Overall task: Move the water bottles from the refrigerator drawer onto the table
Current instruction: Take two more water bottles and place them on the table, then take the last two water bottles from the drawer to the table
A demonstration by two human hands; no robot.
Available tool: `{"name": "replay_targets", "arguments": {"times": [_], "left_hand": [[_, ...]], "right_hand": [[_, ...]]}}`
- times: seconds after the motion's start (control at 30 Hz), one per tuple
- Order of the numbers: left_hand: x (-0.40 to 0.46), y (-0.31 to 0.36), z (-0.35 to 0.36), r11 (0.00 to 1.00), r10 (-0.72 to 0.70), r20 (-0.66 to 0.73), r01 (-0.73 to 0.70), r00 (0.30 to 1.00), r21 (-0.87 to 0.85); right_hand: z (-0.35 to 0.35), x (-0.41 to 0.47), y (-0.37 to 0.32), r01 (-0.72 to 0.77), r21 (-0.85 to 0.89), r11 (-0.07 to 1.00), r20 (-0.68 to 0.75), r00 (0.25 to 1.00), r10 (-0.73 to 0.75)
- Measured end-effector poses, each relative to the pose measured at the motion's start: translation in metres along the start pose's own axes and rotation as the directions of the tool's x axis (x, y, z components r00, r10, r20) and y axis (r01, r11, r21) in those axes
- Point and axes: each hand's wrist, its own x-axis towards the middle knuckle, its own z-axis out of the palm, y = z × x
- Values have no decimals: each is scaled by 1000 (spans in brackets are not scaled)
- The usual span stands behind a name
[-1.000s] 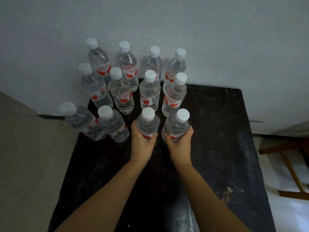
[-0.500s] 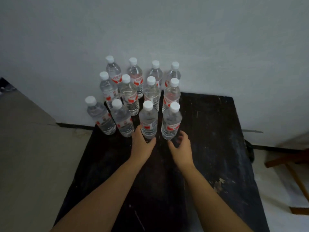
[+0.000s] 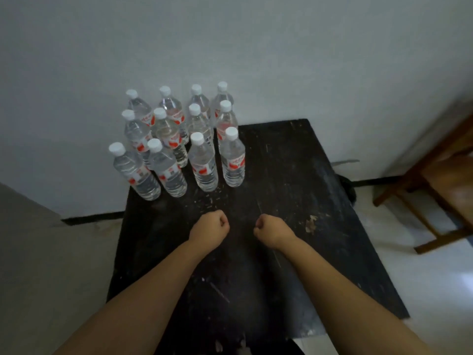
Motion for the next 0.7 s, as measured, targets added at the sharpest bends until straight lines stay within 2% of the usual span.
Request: {"name": "replay_targets", "arguments": {"times": [0.2,0.33,0.43,0.6,0.63,0.7], "left_hand": [[-33,19,22,969,207,177,-227,962,97],[-61,39,48,921,310,305,-364,900,139],[-91,65,72,856,397,422,-495,815,150],[-142,104,111,736,499,558,-664,662,130],[-161,114,125,692,529,592,-713,608,115],[-187,126,143,643,566,616,-761,547,84]], "right_hand": [[32,-68,30,-166,227,960,-96,977,192],[47,-118,58,-250,317,915,-183,930,317],[60,-163,89,-353,403,844,-231,853,467],[81,-238,132,-417,504,756,-290,743,603],[90,-261,145,-434,545,718,-295,702,648],[103,-288,164,-451,598,663,-305,636,709]]}}
